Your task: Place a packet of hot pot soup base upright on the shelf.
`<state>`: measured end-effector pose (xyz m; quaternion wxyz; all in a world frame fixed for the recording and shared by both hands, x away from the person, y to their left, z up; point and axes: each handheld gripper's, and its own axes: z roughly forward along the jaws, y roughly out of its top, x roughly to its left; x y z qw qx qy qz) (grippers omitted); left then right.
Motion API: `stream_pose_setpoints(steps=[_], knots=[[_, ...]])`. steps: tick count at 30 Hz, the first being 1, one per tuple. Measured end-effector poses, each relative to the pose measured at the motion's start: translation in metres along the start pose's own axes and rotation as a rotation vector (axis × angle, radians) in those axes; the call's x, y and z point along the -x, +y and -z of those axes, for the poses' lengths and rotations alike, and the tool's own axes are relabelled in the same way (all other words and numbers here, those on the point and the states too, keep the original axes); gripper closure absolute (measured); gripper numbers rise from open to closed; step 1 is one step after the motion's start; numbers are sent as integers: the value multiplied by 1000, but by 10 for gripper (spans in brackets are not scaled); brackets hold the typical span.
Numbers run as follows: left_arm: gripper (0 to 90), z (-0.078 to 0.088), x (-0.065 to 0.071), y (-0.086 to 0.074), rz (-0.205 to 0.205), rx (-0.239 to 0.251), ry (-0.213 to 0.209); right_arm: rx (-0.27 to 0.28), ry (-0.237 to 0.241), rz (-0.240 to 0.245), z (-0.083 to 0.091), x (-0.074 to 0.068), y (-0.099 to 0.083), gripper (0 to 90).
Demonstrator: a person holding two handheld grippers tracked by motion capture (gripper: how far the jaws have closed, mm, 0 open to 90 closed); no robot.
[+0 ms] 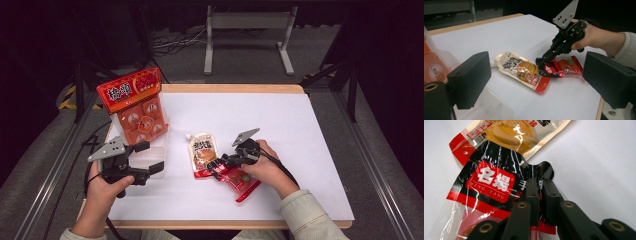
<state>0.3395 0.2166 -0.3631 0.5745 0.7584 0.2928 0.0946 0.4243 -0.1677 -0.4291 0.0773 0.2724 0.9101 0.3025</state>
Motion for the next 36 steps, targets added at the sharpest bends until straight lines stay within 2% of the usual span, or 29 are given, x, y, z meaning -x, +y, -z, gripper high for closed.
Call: stream_pose_setpoints(steps=[2, 4, 6, 8, 16, 20, 22, 25, 29, 36], knots=[[93, -1, 0, 0, -3, -2, 0, -5, -1, -6, 2, 0, 1, 879], [93, -1, 0, -1, 2, -2, -3, 24, 11, -27, 7, 1, 2, 884], [93, -2, 0, -2, 3, 5, -1, 77, 40, -58, 17, 2, 2, 884], [93, -3, 0, -2, -2, 6, 5, 110, 58, -68, 26, 2, 3, 885], [99, -9, 2, -1, -16, 3, -6, 211, 68, -44, 55, -4, 11, 895], [105, -11, 6, -1, -20, 1, -21, 268, 91, -30, 69, -5, 12, 898], [105, -12, 8, -1, -19, 1, -26, 279, 92, -25, 71, -6, 12, 899], [104, -13, 8, 0, -28, 0, -29, 329, 106, -9, 81, -9, 13, 900], [104, -14, 9, -1, -17, -1, -27, 370, 97, 17, 92, -14, 16, 900], [109, -19, 13, -4, -32, 9, -22, 461, 69, 51, 106, -21, 20, 900]])
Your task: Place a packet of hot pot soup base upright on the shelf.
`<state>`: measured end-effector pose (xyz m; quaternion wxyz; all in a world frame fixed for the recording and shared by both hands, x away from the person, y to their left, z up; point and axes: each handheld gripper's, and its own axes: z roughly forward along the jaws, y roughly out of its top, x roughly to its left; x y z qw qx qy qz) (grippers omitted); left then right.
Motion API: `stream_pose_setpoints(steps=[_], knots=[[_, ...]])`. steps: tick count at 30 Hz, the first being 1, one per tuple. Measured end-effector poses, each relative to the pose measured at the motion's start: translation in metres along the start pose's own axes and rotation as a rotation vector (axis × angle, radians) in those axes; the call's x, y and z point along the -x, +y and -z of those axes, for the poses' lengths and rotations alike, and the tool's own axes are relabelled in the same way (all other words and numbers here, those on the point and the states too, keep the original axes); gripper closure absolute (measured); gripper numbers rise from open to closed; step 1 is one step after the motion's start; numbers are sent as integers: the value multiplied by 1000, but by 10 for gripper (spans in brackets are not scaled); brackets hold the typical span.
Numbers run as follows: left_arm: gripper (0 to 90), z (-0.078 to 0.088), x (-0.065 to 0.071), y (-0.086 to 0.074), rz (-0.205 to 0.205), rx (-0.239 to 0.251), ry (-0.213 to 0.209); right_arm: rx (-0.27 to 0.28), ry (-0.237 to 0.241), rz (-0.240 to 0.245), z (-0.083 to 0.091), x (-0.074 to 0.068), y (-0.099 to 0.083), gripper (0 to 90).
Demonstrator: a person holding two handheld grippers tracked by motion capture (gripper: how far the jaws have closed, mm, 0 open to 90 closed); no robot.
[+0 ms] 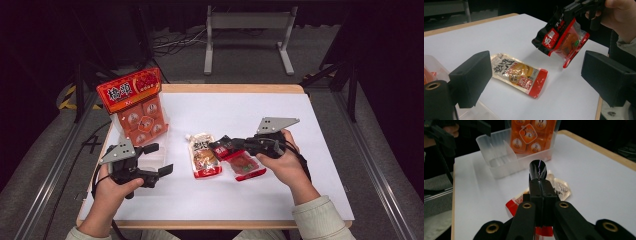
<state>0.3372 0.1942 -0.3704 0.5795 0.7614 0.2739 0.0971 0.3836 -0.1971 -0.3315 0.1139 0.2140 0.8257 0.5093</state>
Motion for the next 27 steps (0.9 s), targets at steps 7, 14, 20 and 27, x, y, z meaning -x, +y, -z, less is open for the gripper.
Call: stream_pose_setpoints(steps=[7, 14, 20, 27], knots=[[116, -5, 1, -2, 0, 6, -11, 106, -5, 26, 3, -6, 6, 900], [120, -10, 3, -3, 3, 9, -18, 172, -5, 45, 6, -10, 12, 900], [121, -15, 5, -2, 7, 18, -32, 196, -4, 66, 6, -15, 17, 900], [136, -23, 7, 0, -3, 32, -57, 220, 15, 89, 3, -23, 22, 900]])
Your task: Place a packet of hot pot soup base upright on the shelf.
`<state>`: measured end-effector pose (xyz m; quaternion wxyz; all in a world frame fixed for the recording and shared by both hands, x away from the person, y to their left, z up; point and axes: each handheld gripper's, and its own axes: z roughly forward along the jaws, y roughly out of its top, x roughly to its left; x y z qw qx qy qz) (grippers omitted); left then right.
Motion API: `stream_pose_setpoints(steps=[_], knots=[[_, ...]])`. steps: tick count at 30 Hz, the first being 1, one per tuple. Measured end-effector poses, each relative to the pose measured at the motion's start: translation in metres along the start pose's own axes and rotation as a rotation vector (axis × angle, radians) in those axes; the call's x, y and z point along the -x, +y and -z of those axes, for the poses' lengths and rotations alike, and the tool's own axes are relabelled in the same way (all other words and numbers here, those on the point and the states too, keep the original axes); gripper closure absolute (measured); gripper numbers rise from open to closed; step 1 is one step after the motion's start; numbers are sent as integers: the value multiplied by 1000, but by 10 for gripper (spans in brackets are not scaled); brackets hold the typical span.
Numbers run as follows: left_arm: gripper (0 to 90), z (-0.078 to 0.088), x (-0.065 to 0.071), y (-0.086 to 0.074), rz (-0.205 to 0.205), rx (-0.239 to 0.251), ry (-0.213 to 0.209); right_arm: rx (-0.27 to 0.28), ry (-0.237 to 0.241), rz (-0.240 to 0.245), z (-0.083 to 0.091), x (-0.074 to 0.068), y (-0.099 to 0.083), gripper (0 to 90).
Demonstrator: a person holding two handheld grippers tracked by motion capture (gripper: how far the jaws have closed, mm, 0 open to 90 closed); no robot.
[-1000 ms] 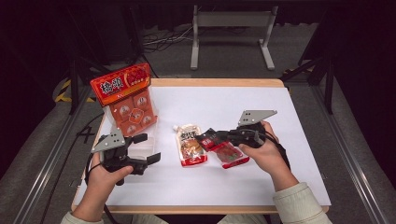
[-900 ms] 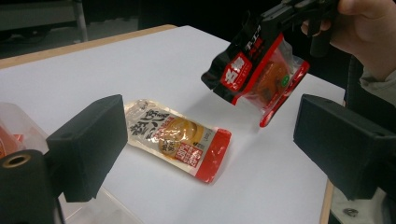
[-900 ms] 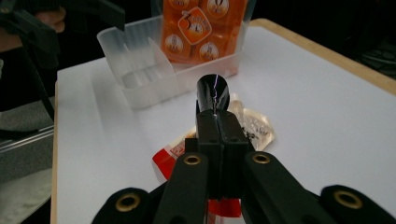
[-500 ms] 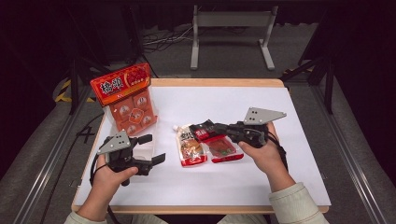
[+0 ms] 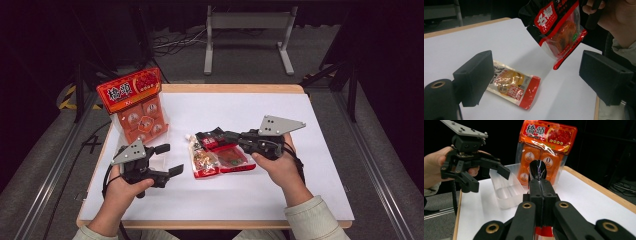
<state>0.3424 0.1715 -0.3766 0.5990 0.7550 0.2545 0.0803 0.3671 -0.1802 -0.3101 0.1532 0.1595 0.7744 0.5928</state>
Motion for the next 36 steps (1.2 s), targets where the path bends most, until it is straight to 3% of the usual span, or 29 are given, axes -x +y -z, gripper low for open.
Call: stream_pose_setpoints(steps=[7, 19, 31, 36], knots=[[141, -8, 0, 2, 11, 20, -20, 15, 27, 13, -8, -7, 4, 900], [204, -24, 2, 1, 19, 8, -55, 55, 42, 35, -19, -18, 8, 900], [257, -34, 4, 6, 46, 87, -147, 74, 71, 45, -27, -25, 7, 899], [325, -37, 4, 6, 55, 92, -162, 84, 79, 41, -30, -27, 6, 899]])
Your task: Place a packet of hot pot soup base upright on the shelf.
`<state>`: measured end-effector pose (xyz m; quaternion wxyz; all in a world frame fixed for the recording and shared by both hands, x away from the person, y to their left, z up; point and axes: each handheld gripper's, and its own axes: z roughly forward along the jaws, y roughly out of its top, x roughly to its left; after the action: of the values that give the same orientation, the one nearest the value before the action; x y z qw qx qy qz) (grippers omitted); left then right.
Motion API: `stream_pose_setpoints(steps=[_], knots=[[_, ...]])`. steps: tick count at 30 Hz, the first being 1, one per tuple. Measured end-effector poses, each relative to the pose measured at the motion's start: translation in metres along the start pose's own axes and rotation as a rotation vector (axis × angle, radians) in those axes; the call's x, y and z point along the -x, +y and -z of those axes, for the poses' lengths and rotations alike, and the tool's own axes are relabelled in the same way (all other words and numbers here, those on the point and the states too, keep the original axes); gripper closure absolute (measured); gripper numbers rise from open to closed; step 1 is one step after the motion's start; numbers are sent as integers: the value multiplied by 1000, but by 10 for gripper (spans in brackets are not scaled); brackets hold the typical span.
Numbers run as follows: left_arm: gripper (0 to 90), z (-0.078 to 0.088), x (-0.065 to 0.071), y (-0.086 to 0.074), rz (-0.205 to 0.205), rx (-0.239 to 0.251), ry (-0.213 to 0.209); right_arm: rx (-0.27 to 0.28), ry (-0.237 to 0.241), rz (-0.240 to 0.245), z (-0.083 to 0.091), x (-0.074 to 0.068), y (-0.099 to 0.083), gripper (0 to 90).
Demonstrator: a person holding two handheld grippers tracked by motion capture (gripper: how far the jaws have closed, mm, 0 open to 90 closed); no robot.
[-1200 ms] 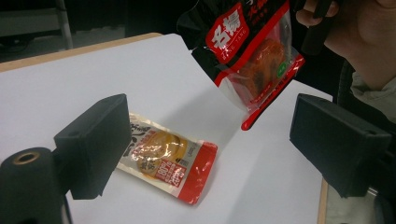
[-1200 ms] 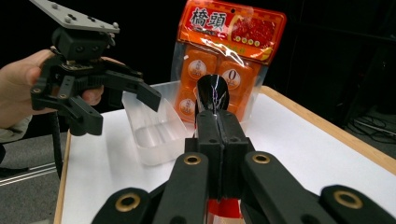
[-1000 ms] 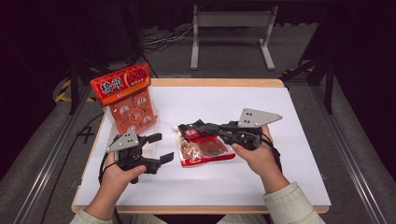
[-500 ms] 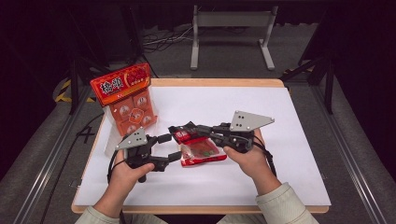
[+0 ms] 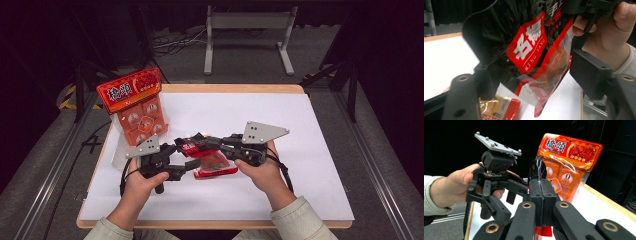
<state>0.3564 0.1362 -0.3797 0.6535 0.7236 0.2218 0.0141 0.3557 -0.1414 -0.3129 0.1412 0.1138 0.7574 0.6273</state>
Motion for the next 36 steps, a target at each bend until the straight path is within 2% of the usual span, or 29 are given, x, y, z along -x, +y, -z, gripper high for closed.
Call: stream_pose_setpoints(steps=[3, 7, 8, 11, 13, 19, 24, 29, 30, 36], knots=[[387, 0, 0, -1, 10, 2, -2, 5, 1, 2, -1, -1, -1, 898], [519, 1, -2, -3, 31, 0, -28, 18, 2, -1, -2, -2, -3, 897], [579, 2, -2, -3, 33, -2, -34, 18, 2, 1, -2, -3, -3, 897], [692, 5, -1, -2, 28, 0, -32, 23, 0, 0, -2, -3, -4, 896], [730, 6, -1, -2, 31, -3, -37, 24, 0, 0, -2, -3, -4, 895], [840, 12, 1, 3, 1, -26, -21, 18, -10, 6, -2, -4, -6, 893], [875, 15, 2, 6, 2, -51, -23, 16, -11, 1, -3, -4, -8, 887], [900, 18, 3, 9, -14, -59, -22, 15, -18, -1, -2, -3, -8, 858], [900, 19, 3, 11, -25, -72, -16, 13, -19, -1, -2, -3, -8, 852], [900, 24, 6, 17, -67, -94, 2, 10, -39, -12, 2, -1, -9, 736]])
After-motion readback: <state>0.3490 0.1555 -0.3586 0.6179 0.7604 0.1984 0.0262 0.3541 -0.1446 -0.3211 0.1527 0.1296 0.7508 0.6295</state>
